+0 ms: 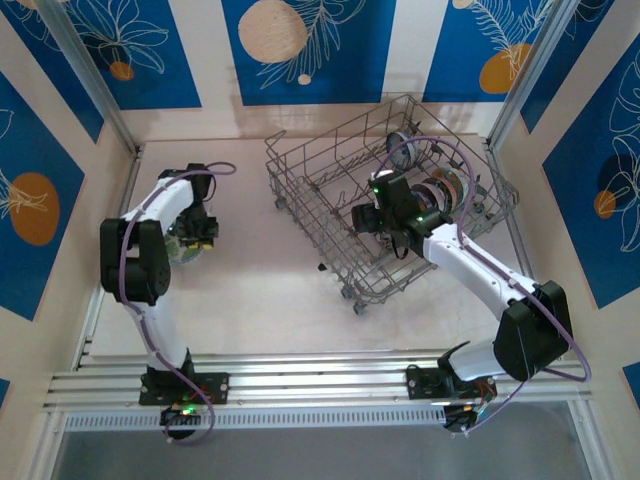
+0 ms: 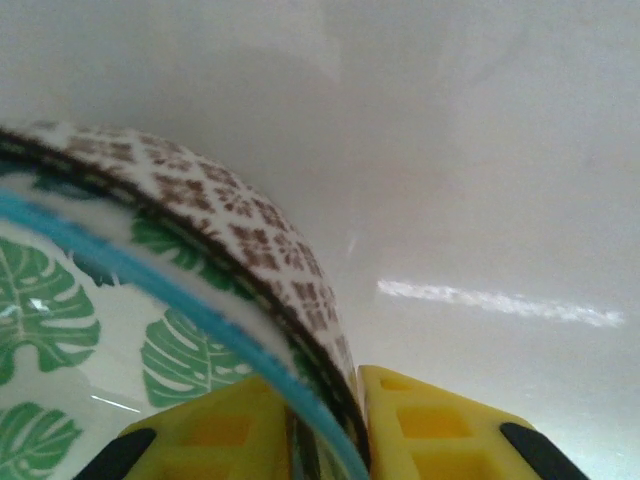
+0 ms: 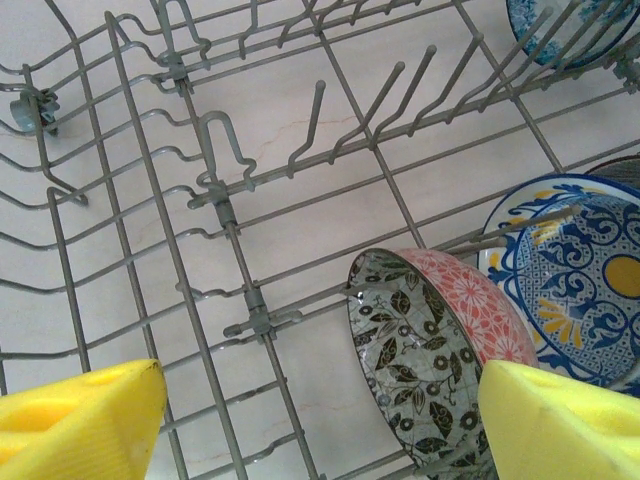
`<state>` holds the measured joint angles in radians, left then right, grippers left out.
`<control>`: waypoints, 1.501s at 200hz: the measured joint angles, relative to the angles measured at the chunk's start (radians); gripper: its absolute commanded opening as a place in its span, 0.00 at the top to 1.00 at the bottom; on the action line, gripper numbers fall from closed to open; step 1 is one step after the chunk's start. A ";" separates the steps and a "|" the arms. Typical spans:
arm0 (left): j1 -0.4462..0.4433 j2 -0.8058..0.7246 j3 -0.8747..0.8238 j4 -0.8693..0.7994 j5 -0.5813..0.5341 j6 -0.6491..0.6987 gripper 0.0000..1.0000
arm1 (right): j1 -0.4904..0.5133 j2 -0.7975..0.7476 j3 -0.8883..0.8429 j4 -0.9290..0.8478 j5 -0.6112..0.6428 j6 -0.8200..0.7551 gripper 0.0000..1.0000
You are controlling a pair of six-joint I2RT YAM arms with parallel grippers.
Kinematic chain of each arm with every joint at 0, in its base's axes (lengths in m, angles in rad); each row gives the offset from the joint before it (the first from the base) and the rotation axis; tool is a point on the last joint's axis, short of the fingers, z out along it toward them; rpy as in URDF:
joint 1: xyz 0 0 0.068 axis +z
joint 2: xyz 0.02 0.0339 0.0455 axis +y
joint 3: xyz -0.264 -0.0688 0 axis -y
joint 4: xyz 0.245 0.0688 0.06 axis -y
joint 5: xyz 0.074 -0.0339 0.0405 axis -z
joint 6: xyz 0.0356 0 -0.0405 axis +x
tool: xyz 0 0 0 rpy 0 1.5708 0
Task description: Load the bowls into the dish rack
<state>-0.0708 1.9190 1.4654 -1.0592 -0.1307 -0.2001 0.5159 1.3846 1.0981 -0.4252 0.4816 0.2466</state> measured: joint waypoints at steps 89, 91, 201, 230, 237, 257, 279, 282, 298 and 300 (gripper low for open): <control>-0.003 -0.083 -0.003 -0.034 0.027 -0.015 0.54 | -0.002 -0.035 -0.016 -0.003 -0.013 0.003 0.18; -0.003 -0.086 -0.003 -0.034 0.027 -0.016 0.53 | -0.002 -0.035 -0.016 -0.003 -0.013 0.003 0.18; 0.178 -0.266 -0.106 -0.026 0.148 -0.090 0.47 | -0.002 -0.048 -0.029 -0.003 -0.020 0.011 0.18; 0.273 -0.351 -0.142 0.002 0.233 -0.135 0.46 | -0.002 -0.048 -0.030 -0.002 -0.030 0.011 0.18; 0.290 -0.360 -0.148 0.007 0.249 -0.143 0.45 | -0.002 -0.048 -0.030 -0.002 -0.032 0.011 0.18; 0.327 -0.364 -0.169 0.020 0.286 -0.166 0.43 | -0.002 -0.048 -0.030 -0.002 -0.038 0.011 0.18; 0.375 -0.364 -0.214 0.039 0.338 -0.194 0.42 | -0.002 -0.048 -0.030 -0.002 -0.042 0.011 0.18; 0.383 -0.364 -0.221 0.043 0.344 -0.196 0.42 | -0.002 -0.048 -0.031 -0.002 -0.042 0.011 0.18; 0.428 -0.359 -0.249 0.056 0.367 -0.214 0.43 | -0.002 -0.048 -0.034 -0.001 -0.045 0.011 0.18; 0.434 -0.358 -0.250 0.056 0.368 -0.214 0.43 | -0.002 -0.047 -0.034 -0.001 -0.045 0.011 0.18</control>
<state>0.3630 1.5612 1.2152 -1.0031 0.2371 -0.4145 0.5140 1.3373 1.0637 -0.4263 0.4366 0.2581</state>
